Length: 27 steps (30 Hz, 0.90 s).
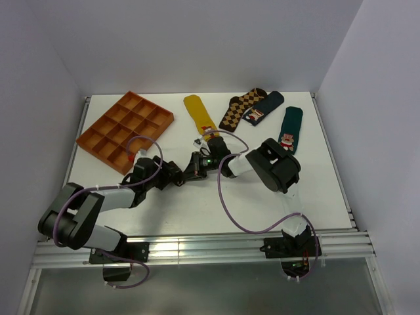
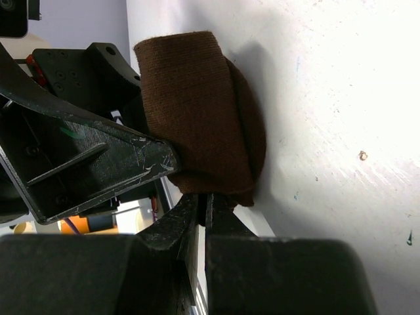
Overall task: Roll the socks
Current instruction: Roll the sock at the center of the board.
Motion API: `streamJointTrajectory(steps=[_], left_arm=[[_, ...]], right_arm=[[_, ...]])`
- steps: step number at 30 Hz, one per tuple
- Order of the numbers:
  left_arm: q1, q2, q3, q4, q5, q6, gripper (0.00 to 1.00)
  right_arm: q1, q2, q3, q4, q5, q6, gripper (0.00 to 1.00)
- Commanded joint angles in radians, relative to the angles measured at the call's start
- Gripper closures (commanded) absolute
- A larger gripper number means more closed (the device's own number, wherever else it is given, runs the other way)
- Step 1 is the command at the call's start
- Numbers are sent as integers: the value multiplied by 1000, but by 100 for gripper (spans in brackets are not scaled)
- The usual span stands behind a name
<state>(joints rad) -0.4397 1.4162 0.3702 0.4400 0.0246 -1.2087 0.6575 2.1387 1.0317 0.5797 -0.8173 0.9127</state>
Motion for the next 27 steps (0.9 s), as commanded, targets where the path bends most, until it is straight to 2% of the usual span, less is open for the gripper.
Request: streamJointTrajectory(steps=[1, 9, 13, 21, 27], left_arm=[[-22, 39, 22, 31, -20, 6, 38], [-34, 115, 33, 19, -63, 17, 35], [-45, 133, 53, -38, -80, 37, 34], [-80, 147, 128, -181, -113, 80, 45], [-117, 210, 209, -283, -140, 101, 64]], right_arm=[[1, 49, -28, -70, 27, -11, 100], [-4, 63, -41, -47, 24, 15, 100], [-16, 63, -56, -31, 27, 35, 100], [-33, 66, -85, 32, 21, 89, 100], [-33, 32, -78, -15, 50, 49, 100]])
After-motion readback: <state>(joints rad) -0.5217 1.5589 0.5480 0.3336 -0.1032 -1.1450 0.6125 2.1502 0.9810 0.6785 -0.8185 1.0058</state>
